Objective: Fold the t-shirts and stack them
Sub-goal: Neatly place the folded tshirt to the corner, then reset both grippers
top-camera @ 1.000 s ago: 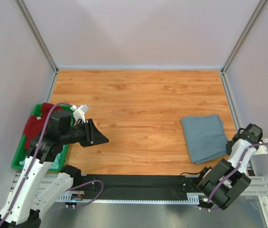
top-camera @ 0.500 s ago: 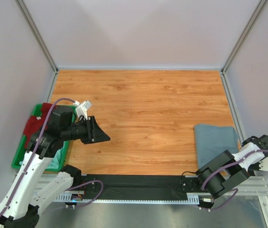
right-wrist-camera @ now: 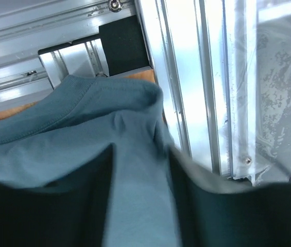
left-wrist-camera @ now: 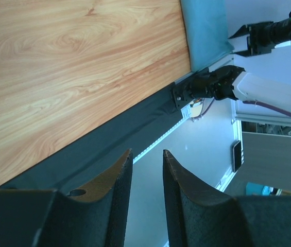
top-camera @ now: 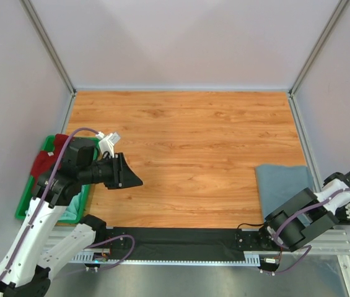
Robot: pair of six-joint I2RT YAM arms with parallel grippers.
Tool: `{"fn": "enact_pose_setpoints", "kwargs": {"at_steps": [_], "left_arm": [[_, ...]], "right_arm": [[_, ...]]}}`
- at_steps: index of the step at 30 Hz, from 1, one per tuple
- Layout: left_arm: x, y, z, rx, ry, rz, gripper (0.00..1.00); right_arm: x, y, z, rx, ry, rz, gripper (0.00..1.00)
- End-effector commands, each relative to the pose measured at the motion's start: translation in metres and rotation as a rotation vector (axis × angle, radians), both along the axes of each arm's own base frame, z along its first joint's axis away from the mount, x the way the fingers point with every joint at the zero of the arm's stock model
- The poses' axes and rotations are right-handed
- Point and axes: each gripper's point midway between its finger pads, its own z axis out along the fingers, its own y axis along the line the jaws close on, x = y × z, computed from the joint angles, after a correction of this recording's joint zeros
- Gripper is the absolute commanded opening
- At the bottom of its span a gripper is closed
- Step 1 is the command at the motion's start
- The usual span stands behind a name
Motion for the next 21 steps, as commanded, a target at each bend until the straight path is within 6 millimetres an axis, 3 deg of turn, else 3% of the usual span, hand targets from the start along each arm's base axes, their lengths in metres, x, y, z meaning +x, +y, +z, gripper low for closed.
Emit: {"fn": "enact_pose_setpoints", "kwargs": {"at_steps": [1,2,4,7,9,10,13,14,15,16,17,19,21], "left_arm": [[-0.005,0.000,0.016,-0.016,-0.059,-0.025,0.38],[-0.006,0.000,0.016,-0.021,-0.061,-0.026,0.38],[-0.007,-0.001,0.020,-0.033,-0.070,-0.032,0.38],[-0.010,-0.003,0.022,-0.052,-0.074,-0.044,0.38],[-0.010,-0.004,0.022,-0.063,-0.077,-0.045,0.38],[-0.011,-0.004,0.019,-0.063,-0.067,-0.046,0.38],[-0.013,-0.005,0.016,-0.070,-0.060,-0.056,0.38],[-0.014,-0.005,0.016,-0.073,-0.059,-0.058,0.38],[-0.014,-0.005,0.015,-0.071,-0.056,-0.063,0.38],[-0.015,-0.005,0.013,-0.069,-0.051,-0.065,0.38],[-0.016,-0.004,0.011,-0.063,-0.043,-0.066,0.39],[-0.018,-0.004,0.001,-0.051,-0.023,-0.069,0.44],[-0.021,-0.003,-0.008,-0.055,-0.005,-0.055,0.48]], "right_arm": [[0.007,-0.010,0.038,-0.130,0.007,0.071,0.61],[0.006,-0.007,0.052,-0.154,-0.002,0.068,0.69],[0.010,-0.003,0.065,-0.153,-0.017,0.076,1.00],[0.027,-0.001,0.104,-0.219,-0.020,0.169,1.00],[0.060,0.014,0.137,-0.303,-0.082,0.306,1.00],[0.088,0.033,0.147,-0.328,-0.154,0.413,1.00],[0.127,0.071,0.168,-0.318,-0.253,0.553,1.00],[0.147,0.103,0.168,-0.290,-0.271,0.676,1.00],[0.157,0.120,0.172,-0.287,-0.293,0.732,1.00],[0.172,0.158,0.176,-0.268,-0.337,0.881,1.00],[0.181,0.179,0.175,-0.248,-0.367,0.939,1.00],[0.188,0.223,0.168,-0.177,-0.402,1.079,1.00],[0.183,0.284,0.146,-0.031,-0.443,1.240,1.00]]}}
